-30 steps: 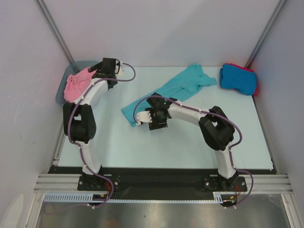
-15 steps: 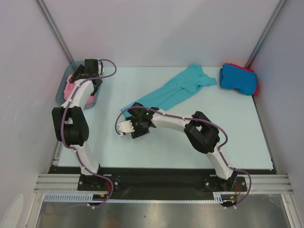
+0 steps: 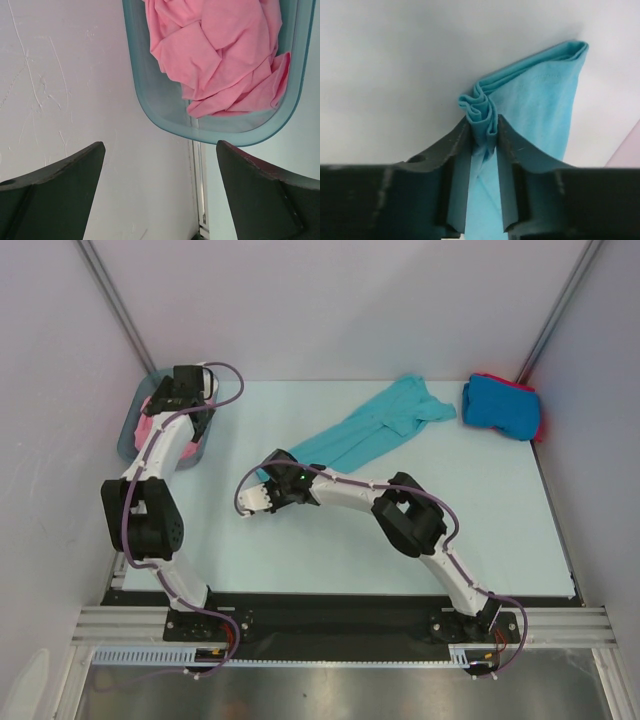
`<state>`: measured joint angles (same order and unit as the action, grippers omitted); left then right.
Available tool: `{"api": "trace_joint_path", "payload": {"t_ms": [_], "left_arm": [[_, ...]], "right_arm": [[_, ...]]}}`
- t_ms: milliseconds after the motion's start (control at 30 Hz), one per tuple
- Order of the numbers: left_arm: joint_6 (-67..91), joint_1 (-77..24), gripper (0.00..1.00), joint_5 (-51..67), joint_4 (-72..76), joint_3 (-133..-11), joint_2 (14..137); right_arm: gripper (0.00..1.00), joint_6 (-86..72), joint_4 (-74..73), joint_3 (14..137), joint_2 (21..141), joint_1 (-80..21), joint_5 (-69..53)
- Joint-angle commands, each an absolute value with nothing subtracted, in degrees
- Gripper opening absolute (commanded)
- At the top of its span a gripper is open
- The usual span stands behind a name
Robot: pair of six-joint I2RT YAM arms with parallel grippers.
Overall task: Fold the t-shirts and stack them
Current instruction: Fold the tshirt
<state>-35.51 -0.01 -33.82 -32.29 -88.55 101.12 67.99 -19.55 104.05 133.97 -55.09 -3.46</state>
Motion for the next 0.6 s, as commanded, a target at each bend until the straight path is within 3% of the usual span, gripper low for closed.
{"api": "trace_joint_path", "payload": {"t_ms": [0,333,567], "left_arm": [[-35.42,-0.18,1.00,-33.49,-30.76,-88.59,98.61],[-37.18,-0.18,1.00,-33.31,-30.59,-93.33,102.30],[-39.98,-0.18,1.00,-32.70,-31.20,-101.06,106.61]], "right_arm": [[0.27,66.80,-26.97,104.24,136.85,-54.40,-4.39],[0.00,60.21,-46.91,103.45,127.20,-52.83,-11.24],[0.00,54.32,-56.07,91.51,114.98,-49.92,-12.39]]}}
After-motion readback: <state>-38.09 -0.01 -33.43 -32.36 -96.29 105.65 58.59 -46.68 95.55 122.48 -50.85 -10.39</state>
